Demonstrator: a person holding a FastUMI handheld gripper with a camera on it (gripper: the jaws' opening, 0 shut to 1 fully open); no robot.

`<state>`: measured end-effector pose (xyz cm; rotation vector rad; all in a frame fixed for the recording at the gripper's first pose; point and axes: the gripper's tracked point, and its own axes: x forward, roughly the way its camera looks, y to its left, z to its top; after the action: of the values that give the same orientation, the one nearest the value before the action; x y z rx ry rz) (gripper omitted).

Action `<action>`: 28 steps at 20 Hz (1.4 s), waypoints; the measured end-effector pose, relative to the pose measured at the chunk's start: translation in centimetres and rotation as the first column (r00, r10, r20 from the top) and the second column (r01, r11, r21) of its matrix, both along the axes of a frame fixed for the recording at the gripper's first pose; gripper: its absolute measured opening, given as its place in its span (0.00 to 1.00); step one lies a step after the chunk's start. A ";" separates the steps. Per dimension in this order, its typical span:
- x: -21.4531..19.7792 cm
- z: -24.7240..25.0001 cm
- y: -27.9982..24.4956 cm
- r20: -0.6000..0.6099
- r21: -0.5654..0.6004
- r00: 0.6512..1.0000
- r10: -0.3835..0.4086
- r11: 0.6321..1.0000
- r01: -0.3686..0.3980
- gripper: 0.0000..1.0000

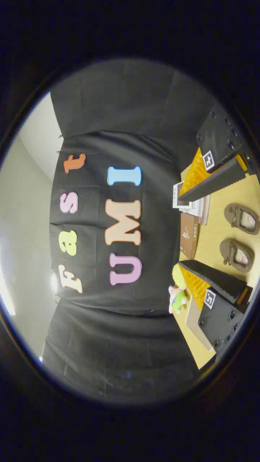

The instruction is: Open the storage box then place both shoes into the box .Put the left shoe in first, then the right shoe, with the right side of both shoes facing outward in a uniform manner.

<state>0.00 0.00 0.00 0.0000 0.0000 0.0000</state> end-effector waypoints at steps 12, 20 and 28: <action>-0.1 -1.8 0.0 -0.055 0.078 0.998 0.029 0.997 -0.025 0.98; 0.6 -8.9 4.9 -0.255 0.388 0.936 0.245 0.912 -0.133 0.98; -0.7 -19.1 9.8 -0.457 0.797 0.755 0.469 0.593 0.114 0.97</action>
<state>-0.67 9.81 -19.06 0.9304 0.7070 0.2277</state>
